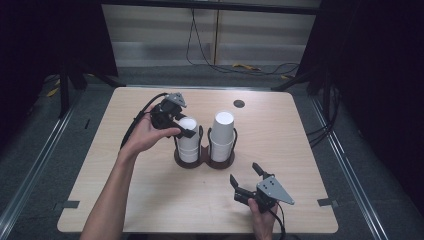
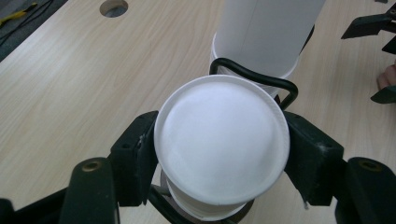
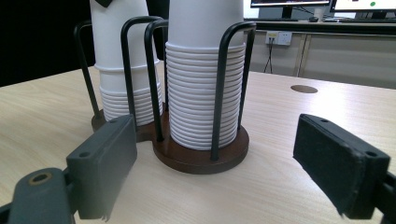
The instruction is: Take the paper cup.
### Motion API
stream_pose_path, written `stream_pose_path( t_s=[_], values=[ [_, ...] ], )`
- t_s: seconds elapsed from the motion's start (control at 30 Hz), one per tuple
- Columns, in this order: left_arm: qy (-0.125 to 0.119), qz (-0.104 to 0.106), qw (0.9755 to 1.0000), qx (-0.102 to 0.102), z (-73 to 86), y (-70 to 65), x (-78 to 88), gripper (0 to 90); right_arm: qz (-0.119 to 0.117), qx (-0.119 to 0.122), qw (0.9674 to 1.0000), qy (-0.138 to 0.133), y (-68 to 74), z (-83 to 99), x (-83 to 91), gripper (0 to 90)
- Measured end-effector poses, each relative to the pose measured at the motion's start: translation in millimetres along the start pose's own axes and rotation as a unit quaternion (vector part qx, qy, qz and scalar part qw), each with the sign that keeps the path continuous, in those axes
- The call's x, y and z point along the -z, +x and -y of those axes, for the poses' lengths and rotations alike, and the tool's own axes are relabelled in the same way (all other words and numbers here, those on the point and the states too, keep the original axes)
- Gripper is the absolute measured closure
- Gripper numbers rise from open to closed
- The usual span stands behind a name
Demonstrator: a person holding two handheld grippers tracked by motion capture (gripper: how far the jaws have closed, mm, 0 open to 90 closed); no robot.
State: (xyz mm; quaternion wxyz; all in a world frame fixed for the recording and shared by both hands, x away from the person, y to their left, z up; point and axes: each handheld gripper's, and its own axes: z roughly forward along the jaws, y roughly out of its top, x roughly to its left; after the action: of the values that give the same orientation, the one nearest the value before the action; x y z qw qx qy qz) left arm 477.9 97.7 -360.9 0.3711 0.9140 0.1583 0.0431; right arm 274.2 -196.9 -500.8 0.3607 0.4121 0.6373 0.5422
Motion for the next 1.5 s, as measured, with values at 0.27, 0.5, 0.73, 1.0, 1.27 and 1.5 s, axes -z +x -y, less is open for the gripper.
stream_pose_path(
  t_s=[0.27, 0.5, 0.73, 1.0, 1.27, 1.5],
  values=[
    [-0.011, 0.0, 0.9999, -0.004, -1.3, -1.1, 6.5, 33.4, -0.002, -0.002, 1.0, 0.002, 0.0, -0.2, -0.1, 13.4],
    [-0.022, -0.005, 0.9997, -0.004, -3.6, -2.2, 12.0, 33.5, -0.002, 0.0, 1.0, 0.002, 0.0, -0.1, 0.0, 13.3],
    [-0.036, -0.005, 0.9993, -0.004, -4.1, -2.9, 18.8, 33.6, -0.002, -0.001, 1.0, 0.003, -0.1, -0.2, -0.2, 13.4],
    [-0.066, -0.014, 0.9977, -0.011, -5.4, -5.2, 29.1, 33.8, -0.002, -0.001, 1.0, 0.002, -0.1, -0.1, -0.1, 13.4],
    [-0.081, -0.018, 0.9965, -0.011, -4.0, -6.3, 37.1, 33.9, -0.001, 0.0, 1.0, 0.001, -0.1, 0.0, 0.0, 13.4],
    [-0.098, -0.022, 0.9949, -0.012, -3.6, -9.5, 45.4, 33.9, -0.001, 0.001, 1.0, 0.001, -0.1, 0.0, 0.0, 13.4]
  ],
)
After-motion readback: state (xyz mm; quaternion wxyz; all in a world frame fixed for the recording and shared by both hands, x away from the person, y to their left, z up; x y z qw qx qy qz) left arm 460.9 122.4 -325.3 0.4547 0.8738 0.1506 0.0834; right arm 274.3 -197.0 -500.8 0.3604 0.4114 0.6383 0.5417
